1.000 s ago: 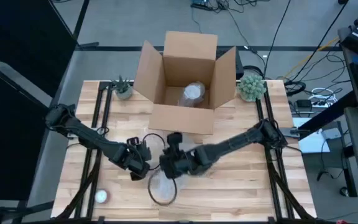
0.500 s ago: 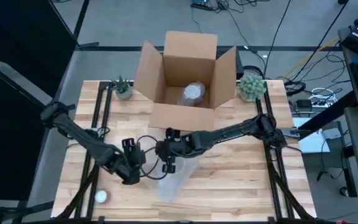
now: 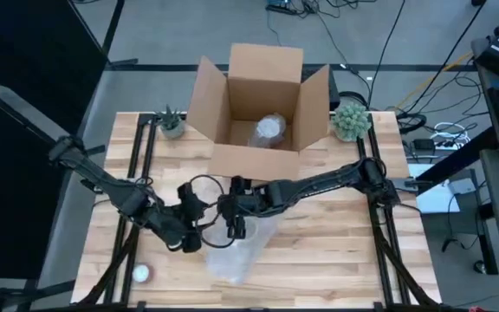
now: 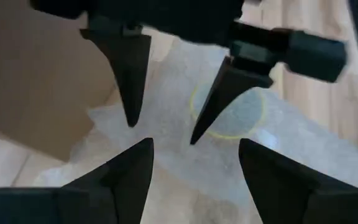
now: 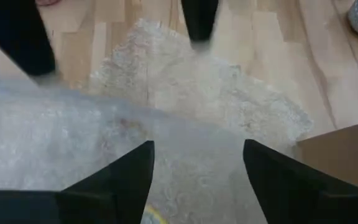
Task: Wrap mug
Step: Wrap the orange cup with the bubble wrap
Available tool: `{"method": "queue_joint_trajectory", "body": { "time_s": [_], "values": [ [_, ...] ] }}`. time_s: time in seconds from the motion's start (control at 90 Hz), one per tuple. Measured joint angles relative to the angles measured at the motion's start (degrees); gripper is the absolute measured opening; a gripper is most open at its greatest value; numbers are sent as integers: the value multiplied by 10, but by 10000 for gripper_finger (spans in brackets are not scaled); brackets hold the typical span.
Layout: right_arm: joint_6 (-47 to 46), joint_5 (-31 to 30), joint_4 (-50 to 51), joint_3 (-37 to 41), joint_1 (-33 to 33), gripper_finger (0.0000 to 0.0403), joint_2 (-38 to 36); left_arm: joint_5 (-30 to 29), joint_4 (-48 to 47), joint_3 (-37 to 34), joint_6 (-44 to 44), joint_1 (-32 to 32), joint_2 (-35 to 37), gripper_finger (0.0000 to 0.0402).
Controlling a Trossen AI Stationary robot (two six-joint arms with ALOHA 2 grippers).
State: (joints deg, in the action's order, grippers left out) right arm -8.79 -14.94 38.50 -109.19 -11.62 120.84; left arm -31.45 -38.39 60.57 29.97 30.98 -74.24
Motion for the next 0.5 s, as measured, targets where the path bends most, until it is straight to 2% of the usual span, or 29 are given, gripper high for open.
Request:
{"method": "queue_joint_trajectory", "body": {
  "time_s": [0.211, 0.333, 0.5],
  "values": [
    [2, 3, 14, 0, -1, 229, -19, 14, 6, 0, -4, -17, -63, 226],
    [-10, 3, 59, 0, -7, 229, -38, 14, -2, -1, -5, -18, -83, 226],
    [-79, 0, 151, 0, -24, 228, -57, 14, -3, -1, -8, -18, -89, 226]
  ]
}}
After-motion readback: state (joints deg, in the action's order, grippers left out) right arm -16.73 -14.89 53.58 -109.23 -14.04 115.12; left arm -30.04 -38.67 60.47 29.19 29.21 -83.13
